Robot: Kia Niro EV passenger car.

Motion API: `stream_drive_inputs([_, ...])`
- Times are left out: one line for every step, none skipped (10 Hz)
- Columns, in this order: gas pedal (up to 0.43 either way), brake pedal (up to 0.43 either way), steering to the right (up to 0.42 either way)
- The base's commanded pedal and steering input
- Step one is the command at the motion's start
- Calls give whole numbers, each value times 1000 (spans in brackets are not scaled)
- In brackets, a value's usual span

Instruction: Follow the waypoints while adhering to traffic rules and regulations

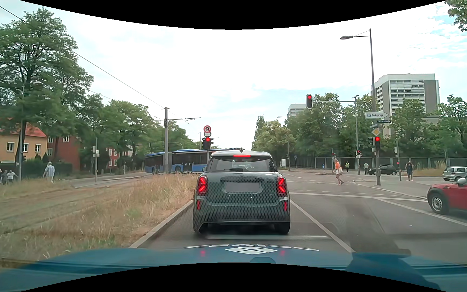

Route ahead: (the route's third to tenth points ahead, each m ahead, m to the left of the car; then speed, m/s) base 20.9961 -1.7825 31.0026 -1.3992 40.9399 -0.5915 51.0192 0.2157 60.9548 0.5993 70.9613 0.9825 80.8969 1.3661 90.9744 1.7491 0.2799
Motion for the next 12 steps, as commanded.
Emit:
stream_drive_inputs([0,171,1])
stream_drive_inputs([0,171,1])
stream_drive_inputs([0,177,1])
stream_drive_inputs([0,183,1])
stream_drive_inputs([0,189,1])
stream_drive_inputs([0,189,1])
stream_drive_inputs([0,189,1])
stream_drive_inputs([0,189,1])
stream_drive_inputs([0,189,1])
stream_drive_inputs([0,195,1])
stream_drive_inputs([0,195,1])
stream_drive_inputs([0,195,1])
